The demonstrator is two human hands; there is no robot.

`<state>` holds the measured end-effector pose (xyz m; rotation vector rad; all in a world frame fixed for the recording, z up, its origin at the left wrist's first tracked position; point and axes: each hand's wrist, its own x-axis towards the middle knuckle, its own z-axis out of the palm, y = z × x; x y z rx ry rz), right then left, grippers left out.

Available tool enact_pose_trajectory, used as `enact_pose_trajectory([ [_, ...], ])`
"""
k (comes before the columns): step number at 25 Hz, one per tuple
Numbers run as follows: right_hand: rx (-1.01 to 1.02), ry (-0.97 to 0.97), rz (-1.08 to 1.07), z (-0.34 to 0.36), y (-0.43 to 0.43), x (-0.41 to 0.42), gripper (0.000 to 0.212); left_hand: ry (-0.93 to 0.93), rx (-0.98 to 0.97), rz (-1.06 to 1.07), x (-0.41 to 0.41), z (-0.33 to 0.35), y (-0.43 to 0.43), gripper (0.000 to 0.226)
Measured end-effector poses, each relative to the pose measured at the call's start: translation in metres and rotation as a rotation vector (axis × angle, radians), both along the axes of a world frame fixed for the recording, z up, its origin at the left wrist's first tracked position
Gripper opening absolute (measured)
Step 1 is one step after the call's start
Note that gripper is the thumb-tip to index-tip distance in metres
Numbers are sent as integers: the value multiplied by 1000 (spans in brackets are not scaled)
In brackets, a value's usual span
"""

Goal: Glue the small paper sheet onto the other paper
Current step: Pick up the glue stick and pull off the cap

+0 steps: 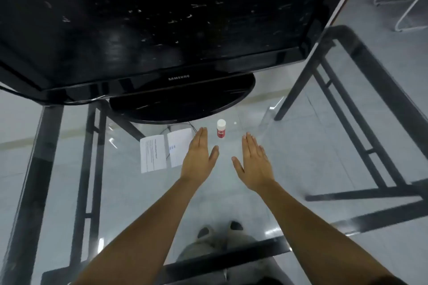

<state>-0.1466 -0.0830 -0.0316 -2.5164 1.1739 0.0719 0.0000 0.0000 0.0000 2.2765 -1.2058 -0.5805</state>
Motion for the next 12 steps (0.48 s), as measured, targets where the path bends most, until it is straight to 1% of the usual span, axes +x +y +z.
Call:
enact_pose_trajectory([
  [5, -7, 64, 2, -17, -7, 3, 70, 98, -94, 88, 5, -9, -31, 59],
  [9, -33, 87, -3, -22, -5, 2, 74, 196, -228, 125, 5, -13, -43, 46],
  [12, -49, 91, -14, -25, -4, 3, 75, 229, -278, 139, 6, -13, -51, 35],
])
